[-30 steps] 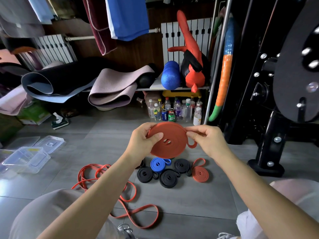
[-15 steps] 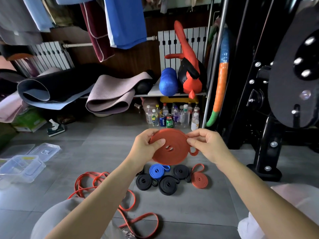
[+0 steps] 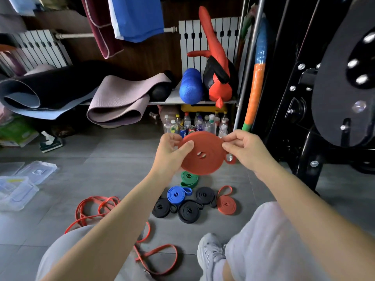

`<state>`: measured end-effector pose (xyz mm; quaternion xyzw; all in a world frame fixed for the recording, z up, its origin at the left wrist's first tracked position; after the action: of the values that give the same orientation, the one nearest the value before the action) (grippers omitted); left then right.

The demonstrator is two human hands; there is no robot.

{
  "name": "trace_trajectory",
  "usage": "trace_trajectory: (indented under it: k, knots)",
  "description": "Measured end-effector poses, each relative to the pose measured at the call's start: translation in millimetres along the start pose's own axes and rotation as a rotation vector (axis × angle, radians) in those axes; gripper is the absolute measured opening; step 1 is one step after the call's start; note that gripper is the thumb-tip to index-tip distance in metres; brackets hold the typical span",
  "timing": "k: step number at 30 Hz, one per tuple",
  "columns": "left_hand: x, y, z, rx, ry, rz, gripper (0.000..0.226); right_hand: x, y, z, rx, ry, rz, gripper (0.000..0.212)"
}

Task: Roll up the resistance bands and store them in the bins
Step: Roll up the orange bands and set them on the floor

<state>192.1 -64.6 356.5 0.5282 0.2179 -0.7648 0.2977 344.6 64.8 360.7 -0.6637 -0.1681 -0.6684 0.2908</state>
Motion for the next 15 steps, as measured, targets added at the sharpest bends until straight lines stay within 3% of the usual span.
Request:
trace_trajectory:
  k: [6,12,15]
  knots:
    - [57.4,-38.0,-50.8,-0.014,0.072,0.091,0.023,-75.7,-35.9,20.3,-0.067,0.024,-0.095,0.017]
    - [157.9,-69.3,-120.2,0.067,0.047,0.362,0.021,-223.4,-37.9,33.9,-0.234,-0.06,-0.348,0.028]
    - [215.0,-77.1,-157.3,0.141,-0.029,0.478,0.027,-296.4,-27.7,35.6,-0.308,-0.078,-0.483,0.02]
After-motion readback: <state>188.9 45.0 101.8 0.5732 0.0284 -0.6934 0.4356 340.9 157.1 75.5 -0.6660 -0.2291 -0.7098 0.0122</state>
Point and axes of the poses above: each hand's wrist, its own y-axis away from the middle knuckle, its own z-axis out of the back of the hand, x = y × z, the point moved 6 cm from there along -y, towards the middle knuckle, and after that the axes turned 15 degrees about -y, right-handed, at the moved point
